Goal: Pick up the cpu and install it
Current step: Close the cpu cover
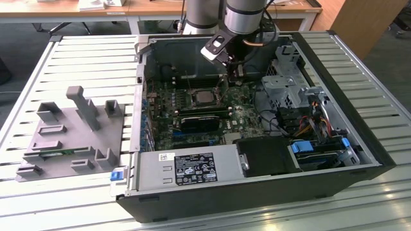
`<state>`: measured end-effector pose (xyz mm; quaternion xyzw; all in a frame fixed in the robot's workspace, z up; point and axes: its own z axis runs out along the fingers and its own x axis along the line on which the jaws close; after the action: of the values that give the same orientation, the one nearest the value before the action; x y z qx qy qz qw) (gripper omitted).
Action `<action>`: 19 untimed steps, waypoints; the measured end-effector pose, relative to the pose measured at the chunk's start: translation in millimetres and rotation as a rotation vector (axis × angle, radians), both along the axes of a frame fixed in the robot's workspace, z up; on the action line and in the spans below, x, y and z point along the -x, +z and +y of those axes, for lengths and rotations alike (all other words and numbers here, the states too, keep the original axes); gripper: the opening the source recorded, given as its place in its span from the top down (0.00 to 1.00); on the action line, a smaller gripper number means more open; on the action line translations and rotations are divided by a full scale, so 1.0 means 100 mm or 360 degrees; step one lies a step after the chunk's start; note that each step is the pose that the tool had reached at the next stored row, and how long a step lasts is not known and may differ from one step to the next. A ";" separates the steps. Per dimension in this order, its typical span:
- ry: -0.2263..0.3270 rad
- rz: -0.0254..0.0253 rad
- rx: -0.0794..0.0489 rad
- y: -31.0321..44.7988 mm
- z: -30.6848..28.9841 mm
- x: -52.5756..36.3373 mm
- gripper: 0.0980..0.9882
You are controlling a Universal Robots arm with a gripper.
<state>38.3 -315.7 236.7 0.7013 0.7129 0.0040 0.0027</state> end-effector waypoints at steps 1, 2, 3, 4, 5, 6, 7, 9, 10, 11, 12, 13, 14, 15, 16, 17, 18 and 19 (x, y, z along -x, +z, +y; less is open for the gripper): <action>0.0000 0.00000 0.0000 -0.001 0.000 0.002 0.99; 0.0000 0.00000 0.0000 -0.001 0.000 0.004 0.99; 0.0000 0.00001 0.0000 -0.002 0.000 0.006 0.99; 0.0000 0.00001 0.0000 -0.002 0.000 0.007 0.99; 0.0000 0.00000 0.0000 -0.019 0.000 0.030 0.99; 0.0000 0.00000 0.0000 -0.045 0.000 0.048 0.99; 0.0000 -0.00001 0.0000 -0.046 0.000 0.048 0.99; 0.0000 0.00000 0.0000 -0.048 0.000 0.048 0.99; 0.0000 0.00000 0.0000 -0.049 0.000 0.048 0.99; 0.0000 0.00000 0.0000 -0.059 0.000 0.051 0.99; 0.0000 0.00000 0.0000 -0.071 0.000 0.053 0.99; 0.0000 0.00000 0.0000 -0.072 0.000 0.053 0.99; 0.0000 0.00000 0.0000 -0.074 0.000 0.054 0.99; 0.0000 -0.00001 0.0000 -0.076 0.000 0.054 0.99; 0.0000 0.00000 0.0000 -0.078 0.000 0.054 0.99; 0.0000 0.00000 0.0000 -0.104 0.000 0.058 0.99; 0.0000 0.00000 0.0000 -0.123 0.000 0.064 0.99; 0.0000 -0.00001 0.0000 -0.124 0.000 0.064 0.99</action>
<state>31.9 -315.7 224.3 0.7012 0.7129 0.0040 0.0027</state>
